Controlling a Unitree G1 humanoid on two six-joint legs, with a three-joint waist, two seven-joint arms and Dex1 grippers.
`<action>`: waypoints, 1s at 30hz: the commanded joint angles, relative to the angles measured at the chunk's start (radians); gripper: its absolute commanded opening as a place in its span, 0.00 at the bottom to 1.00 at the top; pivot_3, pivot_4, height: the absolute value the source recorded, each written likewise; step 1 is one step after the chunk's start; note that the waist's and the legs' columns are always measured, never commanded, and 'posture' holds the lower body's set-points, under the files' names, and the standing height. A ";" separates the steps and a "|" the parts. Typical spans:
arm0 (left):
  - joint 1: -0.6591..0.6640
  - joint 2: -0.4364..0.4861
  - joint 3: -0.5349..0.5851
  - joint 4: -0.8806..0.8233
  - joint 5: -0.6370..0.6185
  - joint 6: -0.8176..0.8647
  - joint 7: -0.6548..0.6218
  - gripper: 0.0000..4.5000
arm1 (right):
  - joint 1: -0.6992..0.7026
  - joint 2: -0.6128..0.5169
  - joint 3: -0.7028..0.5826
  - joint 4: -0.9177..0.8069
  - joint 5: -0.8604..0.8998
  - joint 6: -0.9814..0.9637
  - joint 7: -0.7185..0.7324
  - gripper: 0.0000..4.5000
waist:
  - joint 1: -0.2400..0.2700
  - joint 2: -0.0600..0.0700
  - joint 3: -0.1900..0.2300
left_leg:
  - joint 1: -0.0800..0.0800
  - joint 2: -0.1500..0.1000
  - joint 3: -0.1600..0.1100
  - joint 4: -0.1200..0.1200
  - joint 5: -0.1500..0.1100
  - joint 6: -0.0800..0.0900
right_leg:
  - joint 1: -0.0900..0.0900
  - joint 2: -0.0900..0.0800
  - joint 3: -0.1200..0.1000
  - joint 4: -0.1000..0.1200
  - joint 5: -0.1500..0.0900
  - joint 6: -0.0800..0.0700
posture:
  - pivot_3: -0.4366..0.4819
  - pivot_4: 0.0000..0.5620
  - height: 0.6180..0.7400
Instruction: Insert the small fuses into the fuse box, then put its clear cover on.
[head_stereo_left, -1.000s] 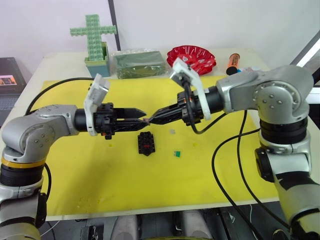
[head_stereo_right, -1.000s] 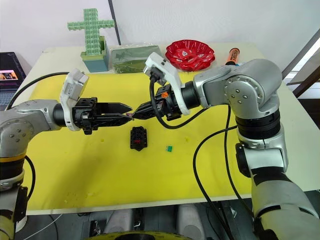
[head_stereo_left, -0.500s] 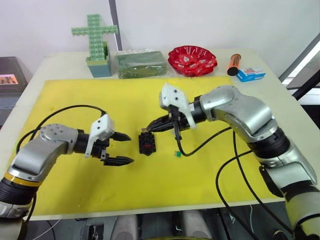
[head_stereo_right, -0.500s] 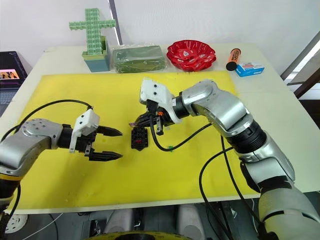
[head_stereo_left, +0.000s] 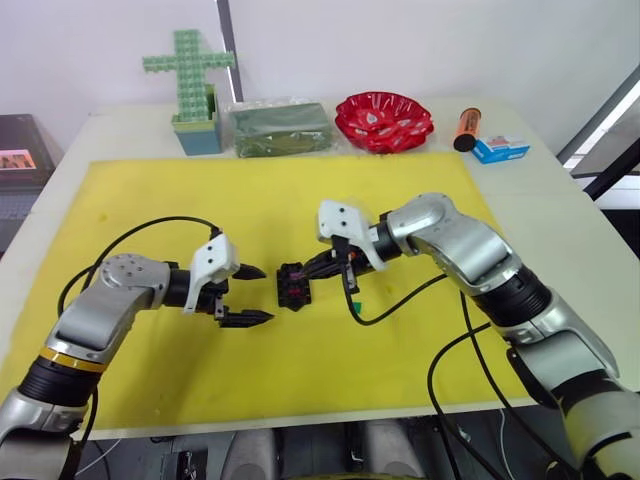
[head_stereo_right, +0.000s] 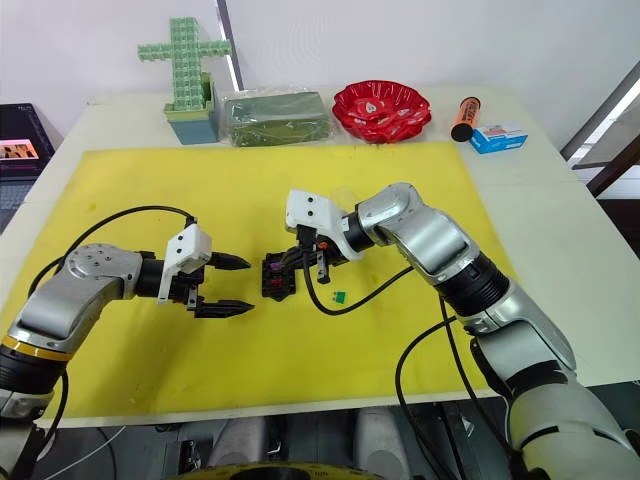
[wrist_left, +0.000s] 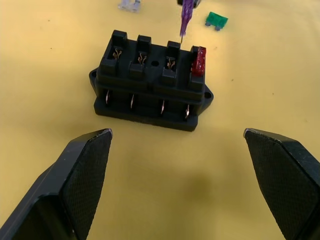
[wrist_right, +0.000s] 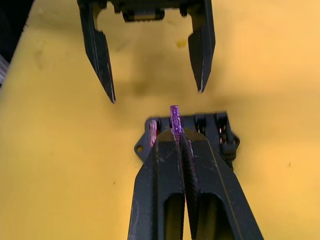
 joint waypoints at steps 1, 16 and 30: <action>-0.012 -0.002 0.009 -0.012 0.014 -0.021 0.004 0.98 | 0.001 0.026 -0.020 -0.005 -0.013 -0.016 0.006 0.01 | 0.000 0.000 0.000 | 0.000 0.000 0.000 0.000 0.000 0.000 | 0.000 0.000 0.000 0.000 0.000 0.000 | 0.48 0.27 1.00; 0.006 -0.006 0.019 -0.038 0.017 -0.010 0.013 0.98 | 0.019 0.062 -0.035 0.026 -0.050 -0.014 0.002 0.01 | 0.000 0.000 0.000 | 0.000 0.000 0.000 0.000 0.000 0.000 | 0.000 0.000 0.000 0.002 0.000 0.001 | 0.48 0.27 1.00; 0.013 -0.006 0.017 -0.050 0.016 -0.003 0.014 0.98 | 0.040 0.072 -0.036 0.043 -0.081 -0.024 -0.003 0.01 | 0.000 0.000 0.000 | 0.001 0.000 0.000 0.000 0.000 0.000 | 0.000 0.000 0.000 0.003 0.000 0.001 | 0.48 0.27 1.00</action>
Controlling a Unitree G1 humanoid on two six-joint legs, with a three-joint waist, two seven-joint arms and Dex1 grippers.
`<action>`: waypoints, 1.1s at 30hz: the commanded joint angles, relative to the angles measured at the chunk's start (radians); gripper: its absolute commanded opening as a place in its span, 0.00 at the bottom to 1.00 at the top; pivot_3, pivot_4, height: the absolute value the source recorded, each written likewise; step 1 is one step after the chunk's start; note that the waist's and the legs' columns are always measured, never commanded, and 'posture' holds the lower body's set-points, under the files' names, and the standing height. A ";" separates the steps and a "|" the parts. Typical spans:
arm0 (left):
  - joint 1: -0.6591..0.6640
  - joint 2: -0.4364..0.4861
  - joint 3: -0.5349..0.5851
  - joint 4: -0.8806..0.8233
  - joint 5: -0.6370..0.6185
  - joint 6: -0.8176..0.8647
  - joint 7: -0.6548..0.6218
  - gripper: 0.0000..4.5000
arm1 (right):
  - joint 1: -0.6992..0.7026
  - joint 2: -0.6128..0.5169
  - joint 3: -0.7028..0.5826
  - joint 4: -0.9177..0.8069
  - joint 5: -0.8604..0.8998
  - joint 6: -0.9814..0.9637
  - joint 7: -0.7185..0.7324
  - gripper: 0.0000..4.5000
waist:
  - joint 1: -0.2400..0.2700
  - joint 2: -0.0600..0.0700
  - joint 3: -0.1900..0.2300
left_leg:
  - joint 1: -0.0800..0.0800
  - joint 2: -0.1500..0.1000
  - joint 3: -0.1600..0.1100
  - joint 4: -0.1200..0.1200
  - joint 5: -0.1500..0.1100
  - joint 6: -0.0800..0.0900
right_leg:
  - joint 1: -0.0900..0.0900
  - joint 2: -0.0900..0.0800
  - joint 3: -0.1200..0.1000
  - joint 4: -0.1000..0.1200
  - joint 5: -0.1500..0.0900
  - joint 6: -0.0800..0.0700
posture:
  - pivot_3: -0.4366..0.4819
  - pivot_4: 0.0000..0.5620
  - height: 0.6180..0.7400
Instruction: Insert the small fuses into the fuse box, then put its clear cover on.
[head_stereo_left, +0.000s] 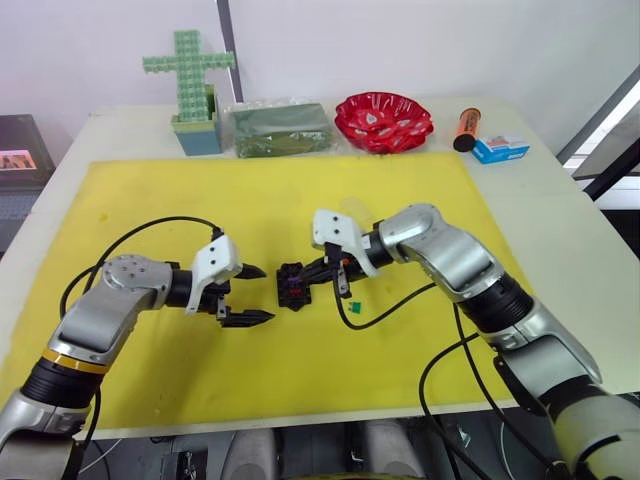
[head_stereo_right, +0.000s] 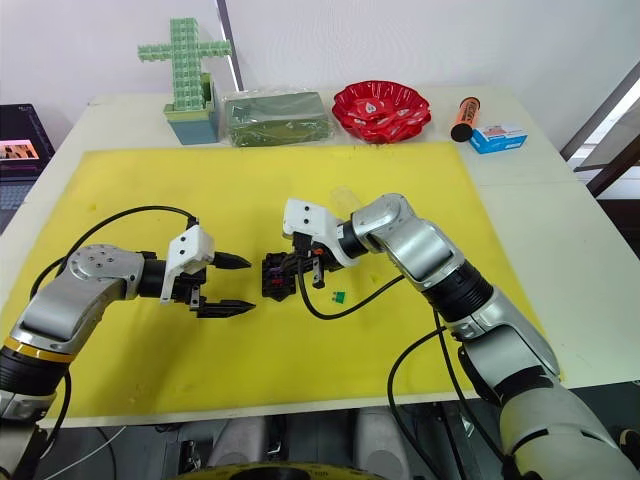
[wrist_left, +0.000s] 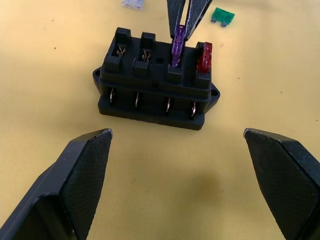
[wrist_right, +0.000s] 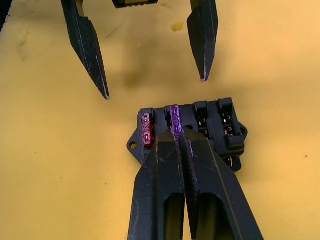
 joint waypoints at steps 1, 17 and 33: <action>0.006 0.001 0.015 -0.035 -0.006 -0.005 -0.001 0.98 | 0.004 0.010 -0.029 -0.010 -0.007 -0.006 -0.006 0.01 | 0.000 0.000 0.000 | 0.000 0.000 0.000 0.000 0.000 0.000 | 0.000 0.000 0.000 0.000 0.000 0.000 | 0.48 0.27 1.00; 0.002 -0.006 0.015 -0.038 -0.002 -0.005 0.008 0.98 | 0.047 -0.017 0.067 0.049 -0.176 -0.125 -0.012 0.01 | -0.001 -0.001 -0.001 | 0.002 0.000 0.000 0.000 0.000 0.000 | 0.002 0.000 0.000 0.001 0.000 0.000 | 0.48 0.27 1.00; -0.005 -0.014 0.013 -0.032 0.005 -0.010 0.016 0.98 | 0.013 0.010 0.088 -0.032 -0.184 0.053 0.006 0.01 | 0.000 0.000 -0.002 | 0.003 0.000 0.000 0.001 0.000 0.000 | 0.002 0.000 0.000 0.002 0.000 0.000 | 0.48 0.27 1.00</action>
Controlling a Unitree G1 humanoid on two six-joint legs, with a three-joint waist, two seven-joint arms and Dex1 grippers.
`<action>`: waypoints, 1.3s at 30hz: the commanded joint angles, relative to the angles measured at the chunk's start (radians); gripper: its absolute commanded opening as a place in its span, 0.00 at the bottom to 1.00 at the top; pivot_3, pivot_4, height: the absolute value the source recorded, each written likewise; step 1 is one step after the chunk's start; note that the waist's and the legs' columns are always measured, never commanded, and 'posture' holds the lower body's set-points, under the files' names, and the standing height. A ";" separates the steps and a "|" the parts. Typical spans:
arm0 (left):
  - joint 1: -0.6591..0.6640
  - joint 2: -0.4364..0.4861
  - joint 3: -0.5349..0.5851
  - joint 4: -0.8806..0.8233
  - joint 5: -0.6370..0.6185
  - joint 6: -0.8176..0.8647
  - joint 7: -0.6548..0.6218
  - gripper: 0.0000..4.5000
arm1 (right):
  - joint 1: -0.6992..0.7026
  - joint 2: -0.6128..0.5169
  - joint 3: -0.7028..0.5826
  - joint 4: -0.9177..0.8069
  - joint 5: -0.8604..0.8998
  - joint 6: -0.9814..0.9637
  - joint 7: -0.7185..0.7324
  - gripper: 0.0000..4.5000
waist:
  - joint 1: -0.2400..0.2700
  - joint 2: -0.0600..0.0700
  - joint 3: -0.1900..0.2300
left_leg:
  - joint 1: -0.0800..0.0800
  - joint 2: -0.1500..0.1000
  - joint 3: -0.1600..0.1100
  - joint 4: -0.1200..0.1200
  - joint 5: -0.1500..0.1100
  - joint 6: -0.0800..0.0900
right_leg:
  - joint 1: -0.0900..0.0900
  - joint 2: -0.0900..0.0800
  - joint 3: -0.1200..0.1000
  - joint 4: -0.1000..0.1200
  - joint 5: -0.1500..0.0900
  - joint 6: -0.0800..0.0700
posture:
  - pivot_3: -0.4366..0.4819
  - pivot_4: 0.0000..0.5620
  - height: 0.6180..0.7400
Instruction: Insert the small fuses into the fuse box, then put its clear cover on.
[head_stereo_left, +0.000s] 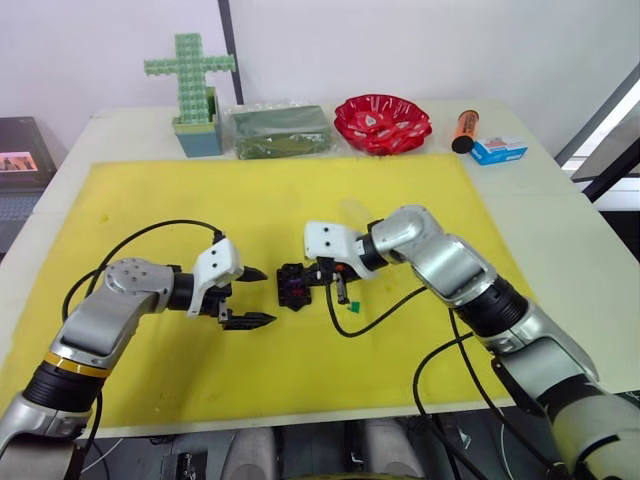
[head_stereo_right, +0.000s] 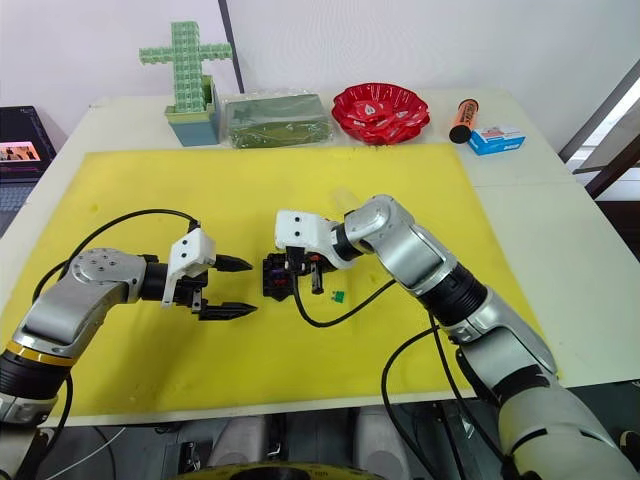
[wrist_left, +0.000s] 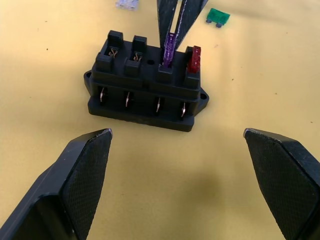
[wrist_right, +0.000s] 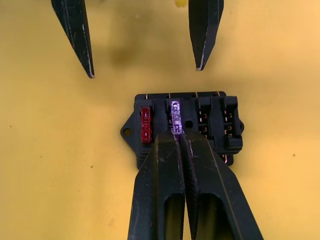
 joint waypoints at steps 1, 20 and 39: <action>-0.020 -0.004 0.013 -0.022 0.002 -0.010 0.005 0.98 | 0.024 -0.003 0.051 0.023 -0.044 0.014 -0.012 0.01 | 0.000 0.000 0.000 | 0.000 0.000 0.000 0.000 0.000 0.000 | 0.000 0.000 0.000 0.000 0.000 0.000 | 0.48 0.27 1.00; -0.020 -0.008 0.013 -0.018 0.008 -0.014 0.013 0.98 | 0.029 0.026 0.033 0.007 -0.058 0.074 -0.022 0.01 | -0.002 0.000 -0.006 | 0.005 0.001 0.000 -0.001 0.000 0.000 | 0.005 0.000 0.000 0.000 -0.001 -0.002 | 0.48 0.27 1.00; -0.023 -0.013 0.017 -0.015 0.015 -0.015 0.014 0.98 | 0.022 0.011 0.030 -0.022 -0.056 0.060 -0.015 0.01 | -0.002 0.001 -0.006 | 0.003 0.001 0.000 0.000 0.000 0.000 | 0.003 0.000 0.000 0.000 -0.001 -0.002 | 0.48 0.27 1.00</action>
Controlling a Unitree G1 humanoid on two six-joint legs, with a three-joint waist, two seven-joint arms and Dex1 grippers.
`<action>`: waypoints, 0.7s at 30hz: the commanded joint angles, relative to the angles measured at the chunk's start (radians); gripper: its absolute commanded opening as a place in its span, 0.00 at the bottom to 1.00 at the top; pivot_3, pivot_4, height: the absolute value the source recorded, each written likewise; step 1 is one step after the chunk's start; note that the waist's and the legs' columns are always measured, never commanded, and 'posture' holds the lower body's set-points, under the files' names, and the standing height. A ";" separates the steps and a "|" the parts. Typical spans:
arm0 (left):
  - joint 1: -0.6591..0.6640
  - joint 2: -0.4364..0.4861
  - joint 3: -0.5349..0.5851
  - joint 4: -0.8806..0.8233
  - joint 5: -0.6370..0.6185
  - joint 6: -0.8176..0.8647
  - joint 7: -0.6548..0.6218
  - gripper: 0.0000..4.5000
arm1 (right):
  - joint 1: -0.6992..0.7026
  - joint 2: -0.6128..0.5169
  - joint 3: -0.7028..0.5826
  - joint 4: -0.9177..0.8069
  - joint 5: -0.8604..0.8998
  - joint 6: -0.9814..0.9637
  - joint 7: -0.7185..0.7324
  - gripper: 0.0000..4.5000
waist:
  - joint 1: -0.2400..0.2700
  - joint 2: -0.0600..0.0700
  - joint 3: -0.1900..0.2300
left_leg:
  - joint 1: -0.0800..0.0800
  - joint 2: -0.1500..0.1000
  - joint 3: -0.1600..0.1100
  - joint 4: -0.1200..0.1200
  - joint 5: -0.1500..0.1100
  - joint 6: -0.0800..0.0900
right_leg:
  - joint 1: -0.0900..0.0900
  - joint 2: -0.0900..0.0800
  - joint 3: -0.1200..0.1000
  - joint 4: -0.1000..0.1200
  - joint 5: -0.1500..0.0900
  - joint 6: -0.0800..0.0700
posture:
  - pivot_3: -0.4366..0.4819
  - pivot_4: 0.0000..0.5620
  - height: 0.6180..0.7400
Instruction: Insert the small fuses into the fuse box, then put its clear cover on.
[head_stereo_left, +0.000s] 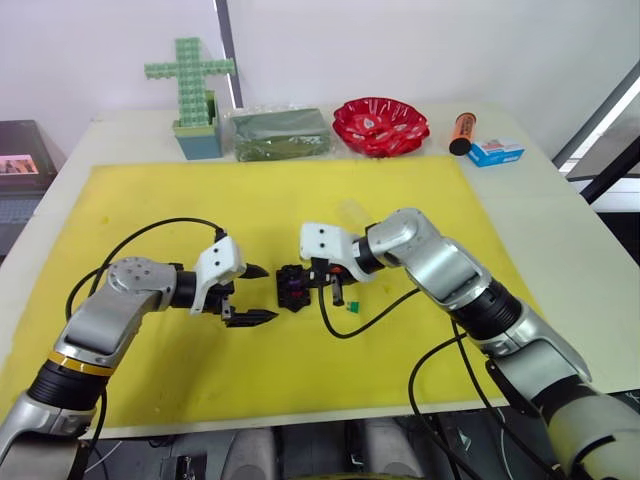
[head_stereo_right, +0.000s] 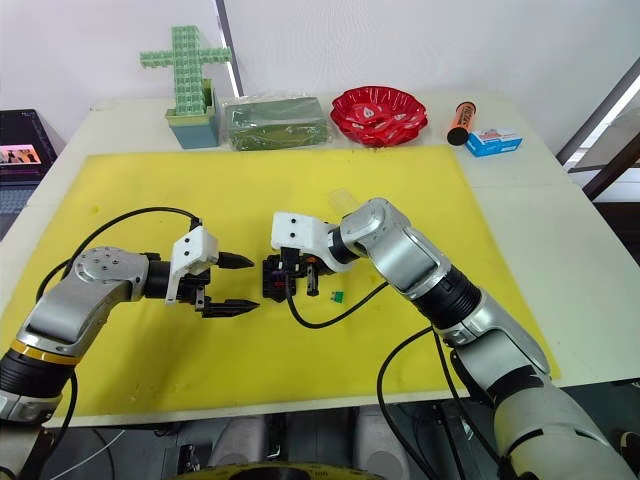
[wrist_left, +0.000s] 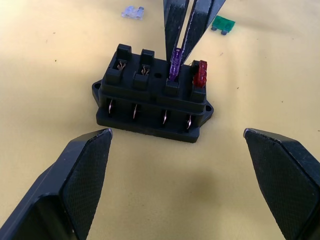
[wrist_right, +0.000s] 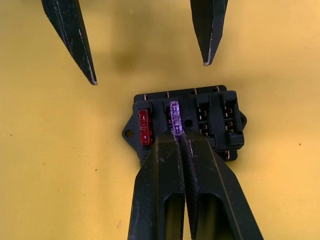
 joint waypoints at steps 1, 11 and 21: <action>-0.015 0.002 0.017 -0.016 -0.001 -0.013 0.001 1.00 | 0.013 -0.010 0.023 0.007 -0.015 0.006 -0.003 0.11 | 0.000 0.000 0.000 | 0.000 0.000 0.000 0.000 0.000 0.000 | 0.000 0.000 0.000 0.000 0.000 0.000 | 0.48 0.27 1.00; -0.010 0.002 0.020 -0.018 -0.001 -0.013 0.000 1.00 | -0.014 -0.007 -0.012 -0.016 0.014 0.049 0.001 0.11 | 0.000 0.000 0.000 | -0.003 0.000 0.000 0.000 0.000 0.000 | -0.003 0.000 0.000 0.000 0.001 0.001 | 0.48 0.27 1.00; -0.015 0.001 0.020 -0.011 0.002 -0.015 0.000 1.00 | -0.061 -0.059 -0.060 -0.098 0.080 0.110 0.031 0.11 | 0.000 0.000 0.001 | -0.005 0.000 0.000 0.000 0.000 0.000 | -0.005 0.000 0.000 0.000 0.001 0.001 | 0.48 0.27 1.00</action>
